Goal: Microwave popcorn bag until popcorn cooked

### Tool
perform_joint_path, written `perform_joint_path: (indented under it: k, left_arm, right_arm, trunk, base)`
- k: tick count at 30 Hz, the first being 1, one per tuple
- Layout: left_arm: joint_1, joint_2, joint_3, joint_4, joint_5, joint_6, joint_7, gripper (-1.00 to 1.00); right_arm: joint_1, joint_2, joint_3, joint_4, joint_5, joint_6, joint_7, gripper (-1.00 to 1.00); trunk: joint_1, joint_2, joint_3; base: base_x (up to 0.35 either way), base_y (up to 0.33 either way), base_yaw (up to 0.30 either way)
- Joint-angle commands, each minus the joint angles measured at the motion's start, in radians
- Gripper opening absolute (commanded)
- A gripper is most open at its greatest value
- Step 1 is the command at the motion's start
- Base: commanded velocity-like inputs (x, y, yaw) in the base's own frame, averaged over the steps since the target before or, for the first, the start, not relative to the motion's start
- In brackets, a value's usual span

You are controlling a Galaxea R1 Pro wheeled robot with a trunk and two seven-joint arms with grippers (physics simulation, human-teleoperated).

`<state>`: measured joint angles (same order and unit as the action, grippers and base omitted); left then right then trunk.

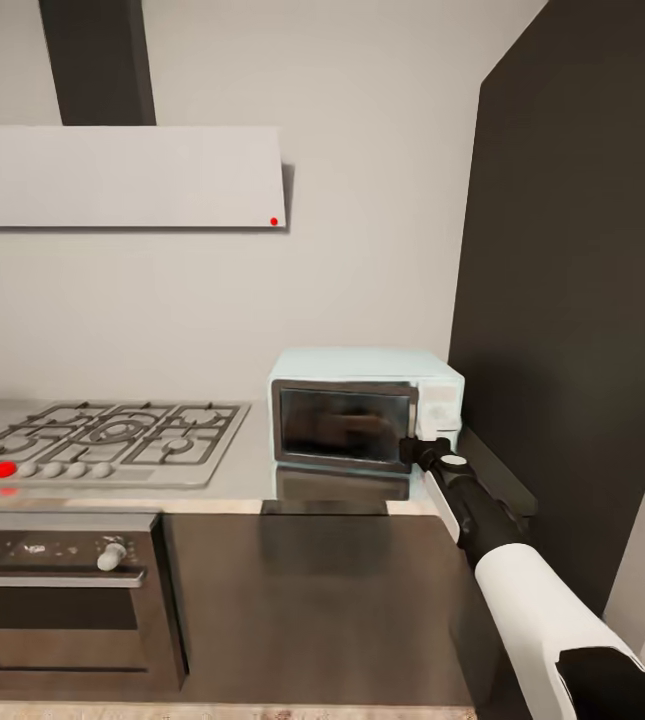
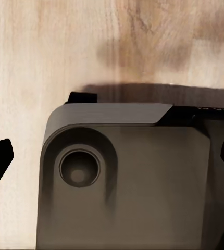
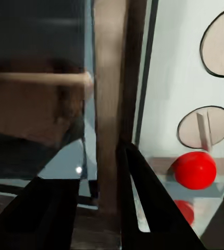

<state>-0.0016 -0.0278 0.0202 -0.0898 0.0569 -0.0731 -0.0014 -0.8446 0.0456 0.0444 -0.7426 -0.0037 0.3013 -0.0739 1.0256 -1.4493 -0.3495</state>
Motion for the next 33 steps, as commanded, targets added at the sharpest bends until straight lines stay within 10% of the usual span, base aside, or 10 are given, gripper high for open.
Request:
perform_joint_path:
  k: [1, 33]
  left_arm:
    - [0.000, 0.000, 0.002, -0.001, 0.006, -0.002, 0.000, 1.00]
    - [0.000, 0.000, 0.002, 0.001, 0.006, -0.002, 0.000, 1.00]
  right_arm:
    - [-0.001, -0.001, 0.000, -0.001, 0.010, 0.007, -0.003, -1.00]
    - [-0.001, 0.001, 0.002, -0.001, 0.011, 0.009, -0.002, -1.00]
  trunk:
    - [-0.001, -0.001, -0.001]
    - [-0.001, -0.001, -0.001]
  base:
    - [-0.283, 0.000, 0.000]
    - [-0.138, 0.000, 0.000]
